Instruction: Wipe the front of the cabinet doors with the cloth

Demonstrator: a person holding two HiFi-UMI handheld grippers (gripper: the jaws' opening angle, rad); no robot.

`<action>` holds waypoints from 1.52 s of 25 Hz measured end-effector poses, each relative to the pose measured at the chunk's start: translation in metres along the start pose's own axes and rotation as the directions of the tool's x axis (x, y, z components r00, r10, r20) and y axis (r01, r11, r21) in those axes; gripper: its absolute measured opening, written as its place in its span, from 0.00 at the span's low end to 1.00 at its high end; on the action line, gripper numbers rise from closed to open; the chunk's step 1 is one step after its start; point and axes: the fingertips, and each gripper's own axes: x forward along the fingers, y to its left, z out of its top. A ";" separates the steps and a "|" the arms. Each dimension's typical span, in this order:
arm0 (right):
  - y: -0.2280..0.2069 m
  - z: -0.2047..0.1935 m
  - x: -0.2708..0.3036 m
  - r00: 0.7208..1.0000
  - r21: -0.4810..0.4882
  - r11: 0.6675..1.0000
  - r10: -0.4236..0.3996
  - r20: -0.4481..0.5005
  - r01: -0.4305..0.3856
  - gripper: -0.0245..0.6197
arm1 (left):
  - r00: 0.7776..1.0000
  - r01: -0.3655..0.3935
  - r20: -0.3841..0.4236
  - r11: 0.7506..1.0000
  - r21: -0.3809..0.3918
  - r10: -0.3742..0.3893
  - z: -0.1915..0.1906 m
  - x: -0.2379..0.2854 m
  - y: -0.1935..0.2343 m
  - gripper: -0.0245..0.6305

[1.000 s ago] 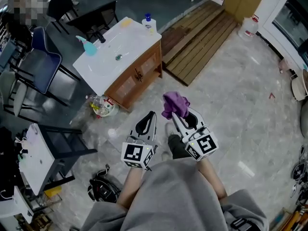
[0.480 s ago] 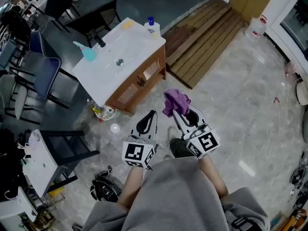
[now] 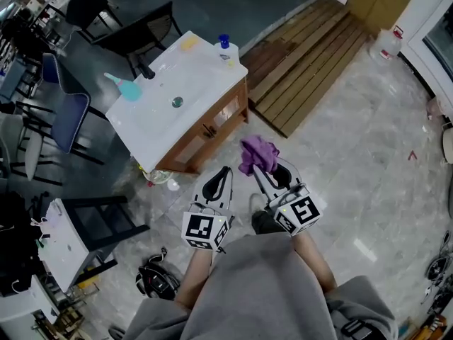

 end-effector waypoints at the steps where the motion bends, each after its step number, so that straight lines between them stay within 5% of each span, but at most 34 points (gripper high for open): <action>1: -0.005 0.000 0.004 1.000 0.004 1.000 0.002 -0.002 -0.002 0.22 | 1.000 -0.002 -0.003 1.000 0.000 0.002 0.001 0.006 0.002 0.07; 17: -0.046 -0.016 0.066 1.000 0.132 0.991 0.003 -0.028 0.001 0.22 | 0.997 0.006 -0.074 0.999 0.043 -0.003 -0.001 0.066 0.049 0.07; 25: -0.060 -0.035 0.103 0.995 0.233 0.967 -0.104 -0.003 0.102 0.22 | 0.988 0.109 -0.116 0.991 0.080 -0.099 -0.010 0.089 0.094 0.07; 38: -0.084 -0.085 0.167 0.960 0.317 0.912 -0.281 0.016 0.262 0.22 | 0.942 0.295 -0.208 0.945 0.143 -0.263 -0.042 0.127 0.156 0.07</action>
